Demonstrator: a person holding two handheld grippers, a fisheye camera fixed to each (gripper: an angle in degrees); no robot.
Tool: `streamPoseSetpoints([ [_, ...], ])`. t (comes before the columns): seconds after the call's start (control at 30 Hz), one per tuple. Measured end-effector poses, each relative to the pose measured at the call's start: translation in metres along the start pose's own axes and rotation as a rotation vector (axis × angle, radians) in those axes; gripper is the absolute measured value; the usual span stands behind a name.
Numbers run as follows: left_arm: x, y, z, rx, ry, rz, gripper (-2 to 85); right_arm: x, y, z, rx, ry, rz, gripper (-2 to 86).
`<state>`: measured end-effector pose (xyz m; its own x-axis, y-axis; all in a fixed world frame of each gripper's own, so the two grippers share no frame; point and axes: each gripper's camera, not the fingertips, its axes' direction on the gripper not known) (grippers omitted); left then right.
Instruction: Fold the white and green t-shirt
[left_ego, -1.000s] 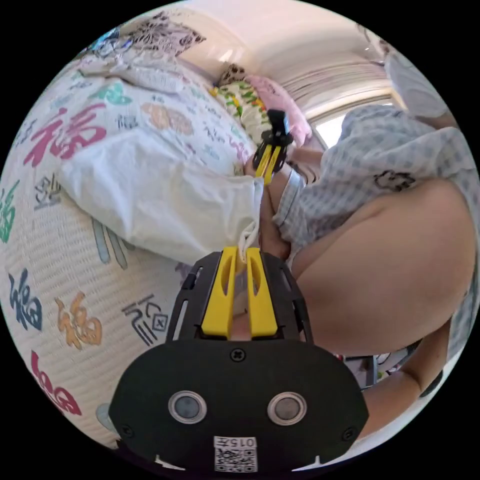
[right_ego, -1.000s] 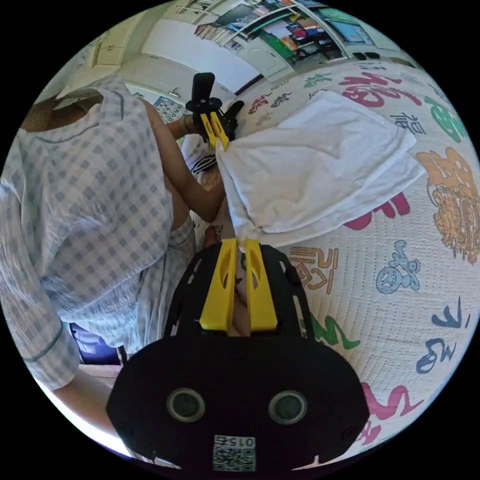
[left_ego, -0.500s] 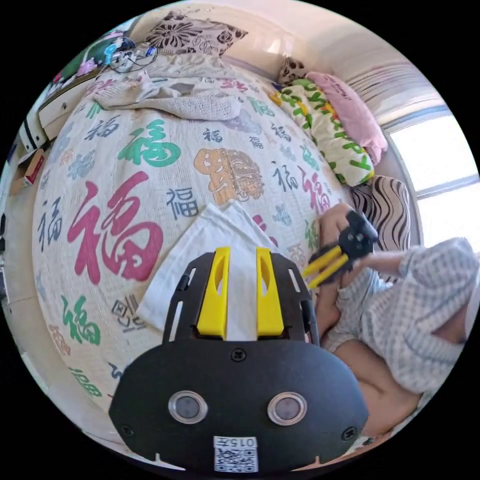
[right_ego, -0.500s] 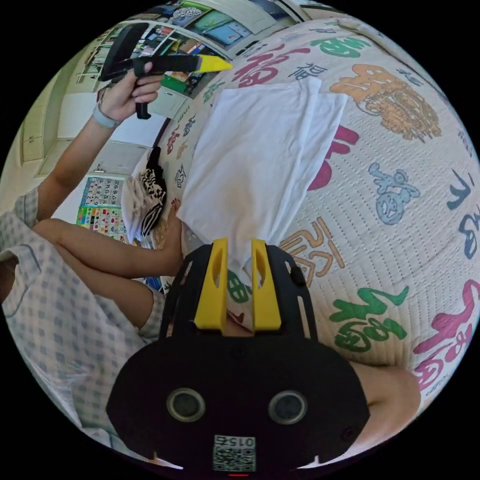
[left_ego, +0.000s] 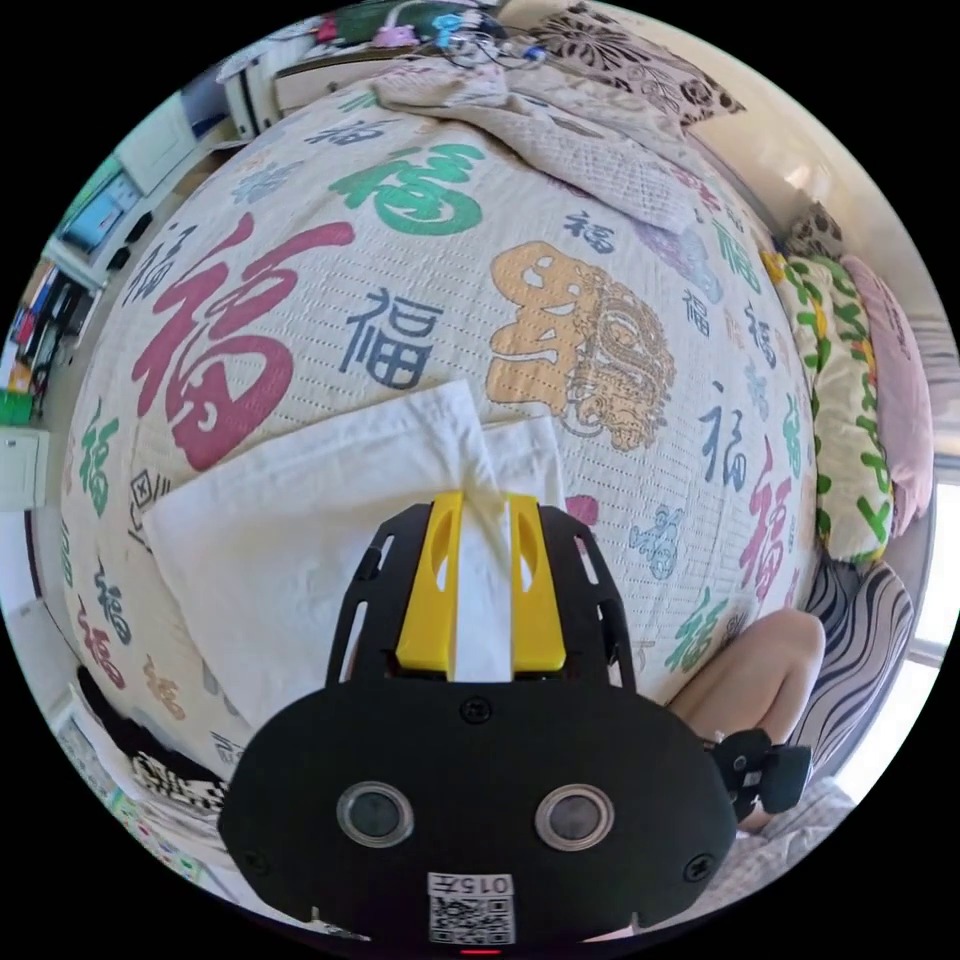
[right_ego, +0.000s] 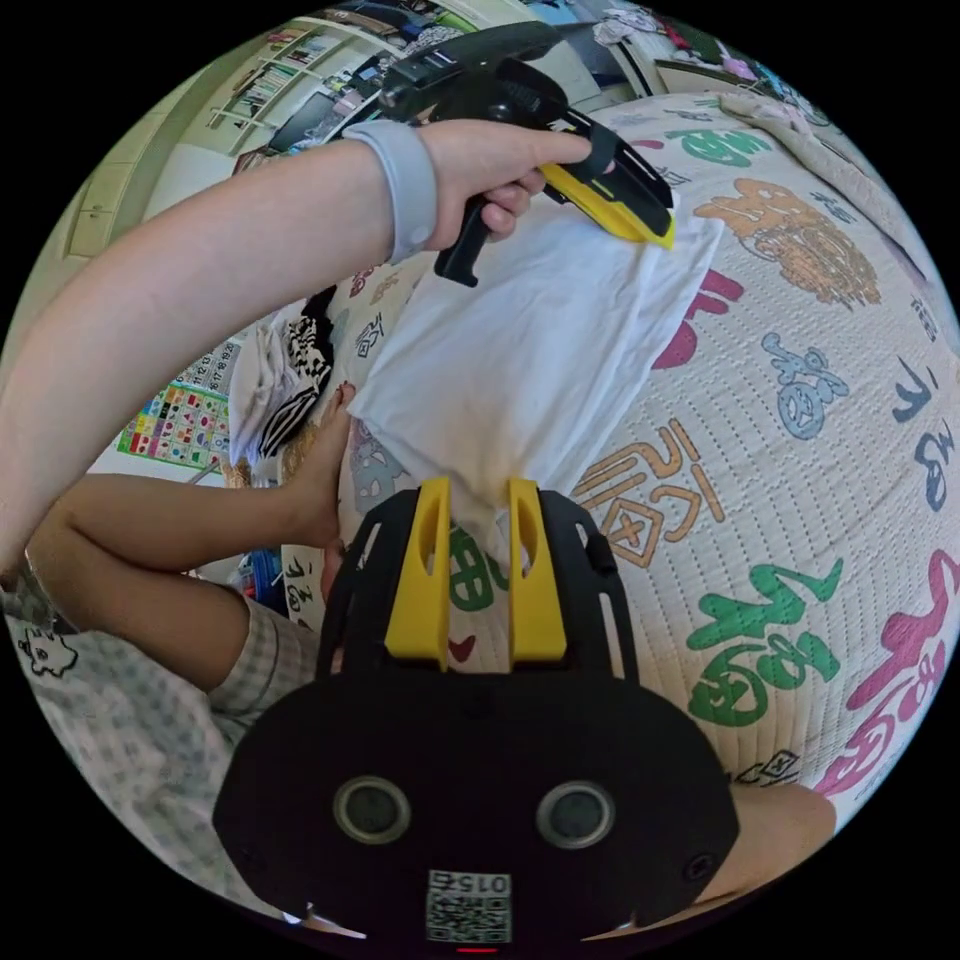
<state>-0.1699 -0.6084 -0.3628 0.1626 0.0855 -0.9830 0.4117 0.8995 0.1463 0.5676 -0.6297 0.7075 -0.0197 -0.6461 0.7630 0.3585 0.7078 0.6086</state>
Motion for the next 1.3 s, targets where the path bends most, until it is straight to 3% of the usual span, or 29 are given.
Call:
streamPoseSetpoints([
  [0.1,0.009,0.014,-0.002,0.031,0.015,0.010,0.6,-0.010,0.005,0.014,-0.004,0.073,-0.017,1.6],
  [0.23,0.013,0.035,-0.021,0.125,0.111,0.005,-0.4,-0.030,0.018,0.010,0.045,0.073,-0.081,0.0],
  [0.37,0.044,0.060,-0.037,0.208,0.240,0.131,-0.2,-0.049,0.041,0.008,0.047,0.103,-0.118,0.2],
  [0.53,0.068,0.064,0.004,0.105,0.220,0.160,2.7,-0.047,0.050,0.043,-0.107,0.118,-0.071,4.0],
  [0.73,0.059,0.102,-0.052,0.136,0.350,0.473,7.1,-0.079,0.061,0.023,0.018,0.224,-0.311,6.0],
  [0.83,0.061,0.156,-0.075,-0.002,0.146,0.698,7.8,-0.100,0.053,0.039,-0.027,0.309,-0.504,7.7],
  [0.9,0.066,0.211,-0.068,-0.115,0.027,0.823,8.4,-0.118,0.045,0.077,-0.188,0.387,-0.647,10.8],
  [1.1,0.076,0.275,-0.010,-0.212,-0.069,0.888,10.0,-0.136,0.048,0.172,-0.448,0.779,-0.892,12.2],
  [1.3,0.089,0.295,0.025,-0.133,-0.265,1.032,7.3,-0.124,0.025,0.176,-0.450,0.712,-0.820,7.0],
])
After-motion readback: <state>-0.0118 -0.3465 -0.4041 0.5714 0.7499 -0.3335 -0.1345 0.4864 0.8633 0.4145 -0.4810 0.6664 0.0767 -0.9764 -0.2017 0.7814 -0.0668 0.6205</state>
